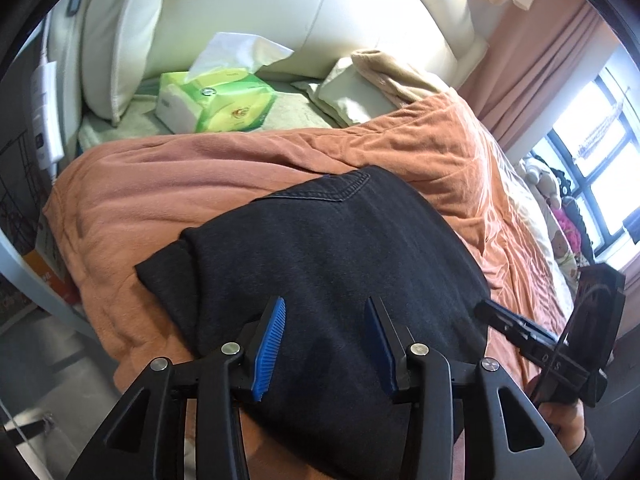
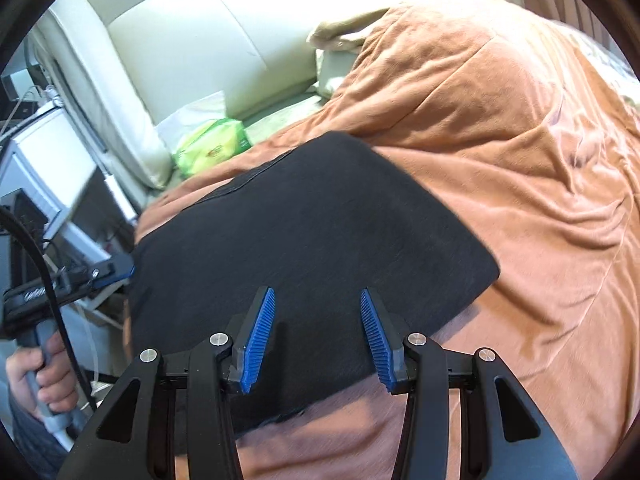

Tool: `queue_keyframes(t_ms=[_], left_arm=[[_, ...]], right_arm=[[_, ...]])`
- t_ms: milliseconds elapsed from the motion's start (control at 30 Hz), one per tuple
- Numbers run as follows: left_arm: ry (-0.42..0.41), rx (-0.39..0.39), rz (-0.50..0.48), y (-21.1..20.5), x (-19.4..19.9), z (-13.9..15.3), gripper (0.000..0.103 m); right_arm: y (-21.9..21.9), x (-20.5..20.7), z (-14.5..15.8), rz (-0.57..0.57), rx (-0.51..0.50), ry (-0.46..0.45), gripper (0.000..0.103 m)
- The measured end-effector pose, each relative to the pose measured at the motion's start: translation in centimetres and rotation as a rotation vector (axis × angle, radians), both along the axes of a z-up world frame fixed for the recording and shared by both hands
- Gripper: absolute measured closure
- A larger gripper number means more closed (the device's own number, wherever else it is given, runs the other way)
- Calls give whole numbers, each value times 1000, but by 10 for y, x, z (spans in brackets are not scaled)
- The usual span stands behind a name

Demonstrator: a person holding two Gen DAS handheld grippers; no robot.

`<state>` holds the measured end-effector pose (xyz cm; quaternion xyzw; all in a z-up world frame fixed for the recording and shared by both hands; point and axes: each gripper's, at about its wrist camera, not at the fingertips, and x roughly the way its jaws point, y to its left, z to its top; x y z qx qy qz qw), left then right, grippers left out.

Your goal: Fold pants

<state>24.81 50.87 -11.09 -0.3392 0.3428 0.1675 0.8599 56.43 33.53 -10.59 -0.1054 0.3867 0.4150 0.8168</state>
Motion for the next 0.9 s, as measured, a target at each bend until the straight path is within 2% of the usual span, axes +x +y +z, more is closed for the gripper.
queue_keyframes(t_ms=[133,200,233,433,567,700,900], left_arm=[[4,10,-36,-9,16,-6,42],[17,18,-58,-13,24,-12,28],[24,22,-66,-15,26,-14,26],[40,57,-93,-30,29,-25,23],[37,67,-99,-37,25,-26,23],[51,83,-105,-47,19,-25,22],[67,66,-117,-59,8,-21,22]], right_arm=[[13,5,-8,24,19,38,60],[18,4,-17,35,-13,28,60],[19,2,-24,51,-34,26,60],[7,-17,-47,139,-76,-48,59],[-3,-22,-51,163,-87,-51,59],[-10,-22,-49,156,-102,-45,59],[-25,-30,-28,129,-117,-24,59]])
